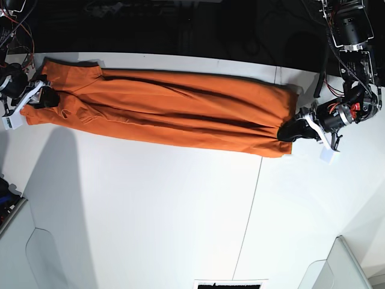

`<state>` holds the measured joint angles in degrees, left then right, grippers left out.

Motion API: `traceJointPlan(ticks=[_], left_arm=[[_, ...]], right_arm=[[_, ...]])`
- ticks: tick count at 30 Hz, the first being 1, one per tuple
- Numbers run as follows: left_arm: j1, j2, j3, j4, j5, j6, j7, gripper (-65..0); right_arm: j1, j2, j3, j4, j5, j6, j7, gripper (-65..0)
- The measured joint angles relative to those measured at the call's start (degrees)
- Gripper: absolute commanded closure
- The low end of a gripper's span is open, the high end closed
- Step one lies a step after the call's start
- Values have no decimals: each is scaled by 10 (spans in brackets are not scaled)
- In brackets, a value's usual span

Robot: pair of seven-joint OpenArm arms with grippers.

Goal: Layout the t-shirt on the table in an organized manner, then fold the t-shirt properly
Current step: 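Straighten the folded strip with both grippers, pulling its ends apart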

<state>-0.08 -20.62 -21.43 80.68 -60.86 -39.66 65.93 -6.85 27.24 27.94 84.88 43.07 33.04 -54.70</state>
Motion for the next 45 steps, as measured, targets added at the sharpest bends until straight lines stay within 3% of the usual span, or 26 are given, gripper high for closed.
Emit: traceJointPlan(ticks=[6,13,16,28,34,39,40,43,45], left_arm=[[3,-2,12,95,-4,2,7,0],[1,6,131,166,12,2,10,0],[4,19,158,166,59,2,11,0],[14,22,84,166,102,2,7,0],[55,17,23,149,107,2,-12,0],[71,17,9,145,131,2,-45,0],[70,17,9,145,142,2,-57,-23],[70,17,10,145,190,2,-91,-221],[70,17,10,145,219,27,-101,-323]], right_arm=[[0,-18,0,0,-3,0,0,-257],[2,-56,1,0,-2,0,9,-257],[2,-55,1,0,-3,0,9,-257],[2,-52,1,0,-5,0,9,-257],[2,-52,1,0,-5,0,9,-257],[2,-52,1,0,-7,0,9,-257],[2,-52,1,0,-7,0,9,-257],[2,-52,1,0,-7,0,9,-257],[2,-52,1,0,-7,0,9,-257]])
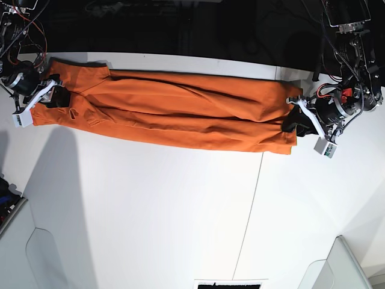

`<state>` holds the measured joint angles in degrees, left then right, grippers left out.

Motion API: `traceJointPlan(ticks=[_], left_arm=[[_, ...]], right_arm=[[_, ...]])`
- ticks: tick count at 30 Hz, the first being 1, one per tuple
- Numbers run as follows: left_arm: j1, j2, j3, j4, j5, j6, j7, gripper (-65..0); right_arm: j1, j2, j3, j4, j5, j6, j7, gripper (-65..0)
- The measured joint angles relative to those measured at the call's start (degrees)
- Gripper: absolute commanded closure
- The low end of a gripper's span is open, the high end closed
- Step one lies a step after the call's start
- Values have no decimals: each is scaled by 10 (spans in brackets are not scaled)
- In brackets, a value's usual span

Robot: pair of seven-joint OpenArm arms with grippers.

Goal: Layout the t-shirt on the table in an organized manner, then fold the t-shirt properly
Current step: 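Straighten the folded strip with both grippers, pulling its ends apart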

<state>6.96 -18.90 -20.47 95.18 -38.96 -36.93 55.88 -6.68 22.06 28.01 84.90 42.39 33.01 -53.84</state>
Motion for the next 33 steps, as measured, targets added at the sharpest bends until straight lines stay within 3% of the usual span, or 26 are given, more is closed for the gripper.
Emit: traceJointPlan(ticks=[6,12,24,33], left_arm=[[0,0,0,0,55,79,-7,-350],[0,0,-29,-1,53,122,-7,-350],[14,26,-103,-83,-48,120,-9,-350],[34,26,-116,-85,-127,75,29,-350]], right_arm=[[0,0,0,0,0,0,0,-257],[0,0,0,0,0,0,0,-257],[0,0,0,0,0,0,-1,-257],[0,0,0,0,0,0,-5,-257]])
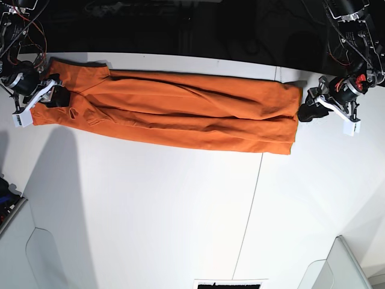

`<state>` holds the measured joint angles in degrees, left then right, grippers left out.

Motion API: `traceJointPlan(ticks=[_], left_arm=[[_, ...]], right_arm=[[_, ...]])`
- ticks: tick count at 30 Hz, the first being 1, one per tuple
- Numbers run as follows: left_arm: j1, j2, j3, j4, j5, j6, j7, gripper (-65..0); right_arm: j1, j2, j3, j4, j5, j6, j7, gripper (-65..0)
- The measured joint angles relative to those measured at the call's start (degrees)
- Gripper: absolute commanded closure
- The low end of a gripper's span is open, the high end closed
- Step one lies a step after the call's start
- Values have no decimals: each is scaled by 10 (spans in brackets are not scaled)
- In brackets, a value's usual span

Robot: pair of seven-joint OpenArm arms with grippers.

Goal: Layout the t-shirt on the table in an organized manner, then fold the t-shirt properly
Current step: 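Straighten the folded strip with both grippers, pulling its ends apart, then fold the strip end held by the left gripper toward the right gripper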

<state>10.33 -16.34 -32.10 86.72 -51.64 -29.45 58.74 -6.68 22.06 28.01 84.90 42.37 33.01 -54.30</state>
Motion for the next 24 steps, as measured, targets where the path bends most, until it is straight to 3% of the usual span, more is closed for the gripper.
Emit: traceJointPlan(ticks=[7,11,19,24], left_arm=[[0,-2,43,0,-29,-14,14,-354],[-5,-2,92,0,-40,-28,10,-414],[-23,20,97,0,22,-31,-28,-417],[-23,20,137,1,49,-31,-59,-416]], right_arm=[[0,0,0,0,0,0,0,-257],[0,0,0,0,0,0,0,-257],[0,0,0,0,0,0,0,-257],[0,0,0,0,0,0,0,-257]])
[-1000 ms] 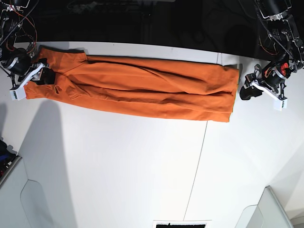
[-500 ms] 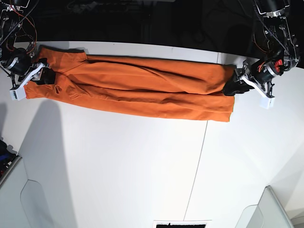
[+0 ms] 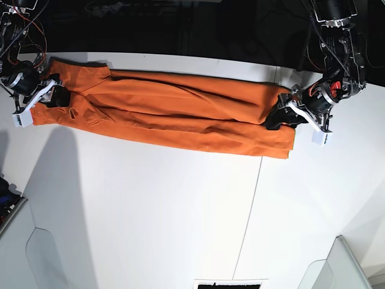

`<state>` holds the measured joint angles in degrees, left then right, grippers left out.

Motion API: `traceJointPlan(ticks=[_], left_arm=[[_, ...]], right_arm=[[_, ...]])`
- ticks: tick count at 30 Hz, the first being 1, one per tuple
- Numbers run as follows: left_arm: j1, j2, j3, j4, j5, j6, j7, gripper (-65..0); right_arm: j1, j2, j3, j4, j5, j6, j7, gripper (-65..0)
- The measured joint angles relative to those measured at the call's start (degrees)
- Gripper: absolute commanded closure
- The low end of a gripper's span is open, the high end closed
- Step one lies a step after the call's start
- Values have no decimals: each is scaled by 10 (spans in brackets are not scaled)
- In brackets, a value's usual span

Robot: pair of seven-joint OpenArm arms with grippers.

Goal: Layout the t-shirt on the table in an organized manner, then fold the t-shirt properly
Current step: 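Fold the strip end held by the left gripper toward the right gripper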

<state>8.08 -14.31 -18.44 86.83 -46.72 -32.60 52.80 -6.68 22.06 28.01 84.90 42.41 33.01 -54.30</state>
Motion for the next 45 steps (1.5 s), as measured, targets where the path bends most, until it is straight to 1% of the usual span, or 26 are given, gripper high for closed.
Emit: traceJointPlan(ticks=[1,2,3,5,6,9,13,16,18,20,23,27,29,31,36,37,39,40,41,42,45], left_arm=[[0,0,13,0,12,0,-18,-407],[0,0,26,0,28,0,-41,-365],[0,0,37,0,46,0,-64,-290],[0,5,50,0,75,5,-90,-77],[-2,8,52,-1,85,4,-92,0],[-12,16,51,-1,100,4,-91,0],[-32,16,48,-3,109,7,-76,0],[-45,16,39,0,97,8,-50,0],[-47,16,39,23,85,7,-31,0],[-47,16,45,60,67,-6,-16,0],[-44,14,80,120,60,-10,-17,0],[-42,16,169,153,62,-11,-10,0],[-43,28,216,154,86,-11,-9,0],[-43,49,252,154,111,-10,-7,0],[-43,117,311,146,172,-9,-34,0],[-43,128,316,138,183,-10,-40,-61],[-44,143,323,116,197,-9,-38,-265],[-44,147,325,104,196,-9,-37,-340],[-44,150,326,94,196,-9,-37,-376],[-43,153,326,85,197,-8,-43,-380],[-43,156,326,77,197,-8,-50,-380]], right_arm=[[0,0,0,0,0,0,0,-257],[0,0,0,0,0,0,0,-257],[0,0,0,0,0,0,0,-257],[0,0,0,0,0,0,0,-257],[0,0,0,0,0,0,0,-257],[0,0,0,0,0,0,0,-257],[0,0,0,0,0,0,0,-257],[0,0,0,0,0,0,0,-257],[0,0,0,0,0,0,0,-257],[0,0,0,0,0,0,1,-257],[0,0,0,0,0,0,1,-257],[0,0,0,0,0,0,2,-257],[0,0,0,0,0,0,2,-257],[0,0,0,0,0,0,2,-257],[0,0,0,0,0,0,2,-257],[0,0,0,0,0,0,2,-257],[0,0,0,0,0,0,2,-257],[0,0,0,0,4,0,2,-257],[0,0,0,0,9,0,2,-257],[0,0,0,0,18,0,0,-257],[0,0,2,14,17,0,-7,-257]])
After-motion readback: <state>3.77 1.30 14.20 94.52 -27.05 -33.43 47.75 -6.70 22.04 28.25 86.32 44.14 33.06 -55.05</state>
